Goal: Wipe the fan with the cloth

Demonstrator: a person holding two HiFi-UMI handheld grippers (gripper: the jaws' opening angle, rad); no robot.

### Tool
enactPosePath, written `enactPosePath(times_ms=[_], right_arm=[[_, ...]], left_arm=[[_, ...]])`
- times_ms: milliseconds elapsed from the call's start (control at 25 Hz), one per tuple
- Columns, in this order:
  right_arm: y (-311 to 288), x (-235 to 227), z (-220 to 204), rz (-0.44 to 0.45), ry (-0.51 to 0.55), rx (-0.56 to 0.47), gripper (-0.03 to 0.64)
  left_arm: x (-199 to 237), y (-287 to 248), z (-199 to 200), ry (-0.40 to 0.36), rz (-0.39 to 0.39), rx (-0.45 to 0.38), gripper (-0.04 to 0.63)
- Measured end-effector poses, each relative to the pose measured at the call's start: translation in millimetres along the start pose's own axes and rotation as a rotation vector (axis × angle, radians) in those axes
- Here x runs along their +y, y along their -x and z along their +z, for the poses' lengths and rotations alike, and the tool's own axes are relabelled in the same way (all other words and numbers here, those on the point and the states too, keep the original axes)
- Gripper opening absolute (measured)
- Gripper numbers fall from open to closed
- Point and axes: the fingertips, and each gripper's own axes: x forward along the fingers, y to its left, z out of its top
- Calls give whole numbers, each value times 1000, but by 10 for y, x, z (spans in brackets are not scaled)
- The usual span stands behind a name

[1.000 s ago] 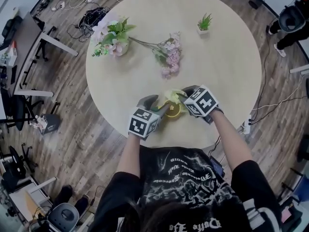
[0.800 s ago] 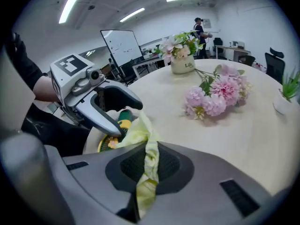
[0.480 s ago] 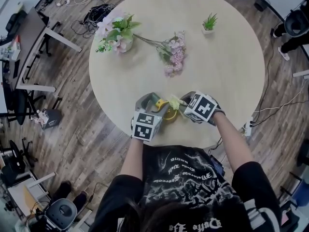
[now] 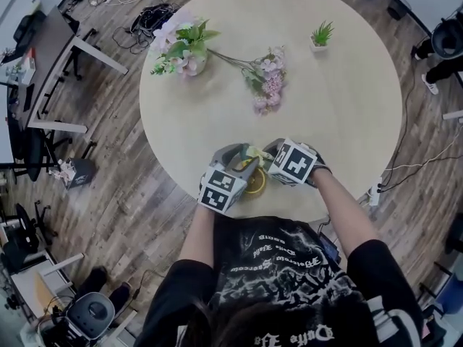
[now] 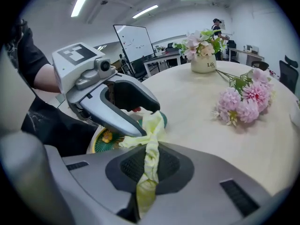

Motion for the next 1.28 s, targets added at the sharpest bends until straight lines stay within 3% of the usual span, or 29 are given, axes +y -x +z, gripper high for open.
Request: enactPosePath(times_ms=[80,240,440,560,680,760,840,920,1120,1280], right_arm=[[-82,-23,39,1,-16,5,31],[-123,-77,122,16,-59,-26,31],[-83,-298,270,-80,-150,-125,31],[-53,-488,448,-121,-277,-227,31],[-14,-710,532,-211,-384,-297,31],[137,-867,512,-281,-459,-365,31],[373,-1004,434,-319,-511,-430,31],[600,-1084,284,-331,-539,-462,31],[913,-869,-111,-235,-594,-518,32],[955,-592,-343,-231,-634,-528,32]], left_arm=[[41,-7,4,-4,26,-22,207],[97,26,3,56,16,-56,181],[69,63,20,92,-55,-66,163],[-65,54,47,92,-136,-53,290],[-108,58,57,136,-174,-28,316],[-104,118,36,119,-190,18,334],[-55,184,48,32,-207,63,339],[-6,234,86,-123,-239,116,339],[-52,331,-9,-675,-392,357,337],[-136,364,-254,-1027,-573,545,337]])
